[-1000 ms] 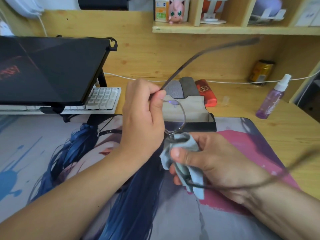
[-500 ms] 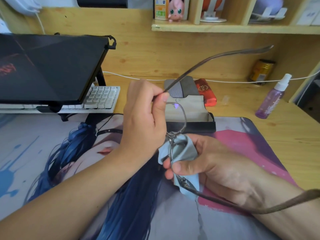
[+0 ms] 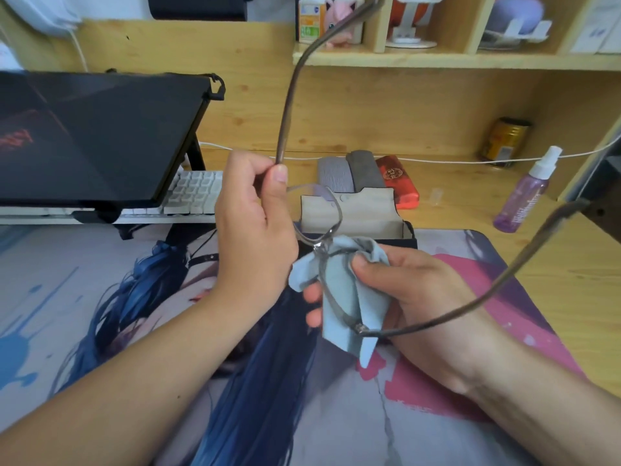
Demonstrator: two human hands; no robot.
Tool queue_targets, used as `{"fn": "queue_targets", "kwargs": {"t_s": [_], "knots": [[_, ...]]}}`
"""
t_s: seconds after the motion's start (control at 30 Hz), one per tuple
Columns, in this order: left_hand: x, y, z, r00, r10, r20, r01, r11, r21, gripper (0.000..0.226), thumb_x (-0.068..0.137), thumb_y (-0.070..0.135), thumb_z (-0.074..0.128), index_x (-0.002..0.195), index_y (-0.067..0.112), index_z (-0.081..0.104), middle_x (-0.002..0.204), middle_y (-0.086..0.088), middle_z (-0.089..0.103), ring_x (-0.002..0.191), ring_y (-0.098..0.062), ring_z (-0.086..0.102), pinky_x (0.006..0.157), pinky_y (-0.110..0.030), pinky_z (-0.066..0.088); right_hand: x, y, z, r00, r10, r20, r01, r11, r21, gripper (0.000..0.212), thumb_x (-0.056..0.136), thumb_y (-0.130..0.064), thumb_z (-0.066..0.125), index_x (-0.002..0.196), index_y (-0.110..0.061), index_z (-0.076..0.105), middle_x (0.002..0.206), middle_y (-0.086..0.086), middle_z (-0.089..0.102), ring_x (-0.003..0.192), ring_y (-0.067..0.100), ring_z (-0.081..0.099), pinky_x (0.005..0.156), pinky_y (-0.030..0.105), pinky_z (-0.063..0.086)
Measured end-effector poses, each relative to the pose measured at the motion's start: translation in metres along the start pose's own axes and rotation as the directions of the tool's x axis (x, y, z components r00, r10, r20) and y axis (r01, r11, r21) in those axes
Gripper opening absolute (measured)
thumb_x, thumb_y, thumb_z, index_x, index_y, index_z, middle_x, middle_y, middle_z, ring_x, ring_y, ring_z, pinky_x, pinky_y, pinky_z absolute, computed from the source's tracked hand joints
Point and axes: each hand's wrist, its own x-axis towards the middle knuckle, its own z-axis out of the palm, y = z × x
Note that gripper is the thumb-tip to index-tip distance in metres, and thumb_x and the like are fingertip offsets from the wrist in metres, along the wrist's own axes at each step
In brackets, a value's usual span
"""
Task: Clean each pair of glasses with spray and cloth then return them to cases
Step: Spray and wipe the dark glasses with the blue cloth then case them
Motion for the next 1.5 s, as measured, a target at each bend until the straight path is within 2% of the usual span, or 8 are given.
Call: {"fn": "queue_targets", "kwargs": {"t_s": [0.2, 0.5, 0.77, 0.97, 1.13, 1.27, 1.33, 1.5], "knots": [[0.009, -0.005, -0.008, 0.997, 0.024, -0.069, -0.022, 0.999, 0.03, 0.014, 0.105, 0.007, 0.043, 0.092, 0.014, 0.042, 0.081, 0.012, 0.043, 0.074, 0.0, 0.042, 0.071, -0.018, 0.037, -0.004, -0.002, -0.012, 0.969, 0.128, 0.213, -0.139, 0.99, 0.034, 0.038, 0.089, 0.005, 0.054, 0.126, 0.005, 0.062, 0.119, 0.022, 0.068, 0.105, 0.033, 0.07, 0.084, 0.034, 0.057], [0.015, -0.01, -0.009, 0.986, 0.091, -0.14, -0.089, 0.996, 0.019, 0.015, 0.105, 0.004, 0.041, 0.095, 0.015, 0.041, 0.084, 0.007, 0.042, 0.076, -0.006, 0.042, 0.074, -0.021, 0.037, -0.001, -0.01, -0.024, 0.973, 0.195, 0.126, -0.187, 0.979, -0.077, 0.035, 0.092, 0.01, 0.052, 0.121, -0.001, 0.068, 0.108, 0.017, 0.071, 0.091, 0.024, 0.07, 0.068, 0.028, 0.057], [0.009, -0.009, -0.016, 0.971, 0.224, -0.082, -0.23, 0.971, -0.068, 0.015, 0.103, 0.003, 0.039, 0.096, 0.013, 0.045, 0.088, -0.015, 0.048, 0.079, -0.024, 0.049, 0.075, -0.028, 0.041, 0.001, -0.019, -0.041, 0.988, -0.061, -0.142, 0.043, 0.991, -0.126, 0.035, 0.094, -0.002, 0.049, 0.119, -0.008, 0.072, 0.124, 0.017, 0.069, 0.125, 0.035, 0.06, 0.117, 0.054, 0.032], [0.008, -0.014, -0.014, 0.978, 0.199, -0.068, -0.2, 0.98, -0.015, 0.012, 0.103, 0.006, 0.041, 0.096, 0.014, 0.046, 0.09, -0.017, 0.049, 0.083, -0.027, 0.05, 0.079, -0.026, 0.04, 0.001, -0.008, -0.024, 0.992, -0.076, 0.102, 0.061, 0.988, 0.143, 0.048, 0.087, -0.002, 0.055, 0.136, -0.002, 0.056, 0.135, 0.023, 0.059, 0.127, 0.04, 0.054, 0.109, 0.048, 0.044], [0.01, -0.017, -0.015, 0.981, 0.179, -0.078, -0.177, 0.984, 0.032, 0.011, 0.104, 0.01, 0.042, 0.097, 0.018, 0.045, 0.092, -0.011, 0.047, 0.085, -0.025, 0.048, 0.078, -0.03, 0.04, 0.004, -0.006, -0.018, 0.996, -0.015, 0.092, -0.02, 0.927, 0.374, 0.049, 0.1, -0.036, 0.049, 0.119, 0.007, 0.064, 0.136, 0.034, 0.055, 0.128, 0.044, 0.054, 0.109, 0.052, 0.044], [0.008, -0.011, -0.011, 0.965, 0.256, -0.053, -0.253, 0.966, 0.044, 0.013, 0.103, 0.007, 0.043, 0.095, 0.016, 0.045, 0.091, -0.006, 0.045, 0.084, -0.025, 0.048, 0.079, -0.026, 0.038, 0.01, 0.004, -0.012, 0.993, -0.072, -0.095, 0.092, 0.971, 0.223, 0.023, 0.077, -0.013, 0.077, 0.096, 0.001, 0.073, 0.103, 0.024, 0.069, 0.089, 0.032, 0.07, 0.08, 0.035, 0.059], [0.007, -0.007, -0.009, 0.952, 0.303, -0.037, -0.301, 0.953, 0.046, 0.013, 0.102, 0.005, 0.043, 0.095, 0.015, 0.045, 0.091, -0.001, 0.045, 0.084, -0.027, 0.048, 0.08, -0.026, 0.037, 0.011, 0.01, -0.012, 0.984, -0.093, -0.15, 0.114, 0.984, 0.14, 0.038, 0.061, 0.009, 0.08, 0.095, -0.003, 0.066, 0.099, 0.019, 0.065, 0.082, 0.027, 0.066, 0.071, 0.032, 0.057], [0.006, 0.0, -0.007, 0.932, 0.362, -0.024, -0.359, 0.93, 0.077, 0.012, 0.101, 0.005, 0.044, 0.094, 0.014, 0.045, 0.093, 0.003, 0.042, 0.084, -0.027, 0.048, 0.08, -0.026, 0.037, 0.004, 0.012, -0.003, 0.994, -0.066, -0.086, 0.045, 0.973, -0.224, 0.049, 0.065, 0.002, 0.075, 0.112, -0.005, 0.062, 0.088, 0.014, 0.071, 0.076, 0.02, 0.068, 0.063, 0.03, 0.055]]}}
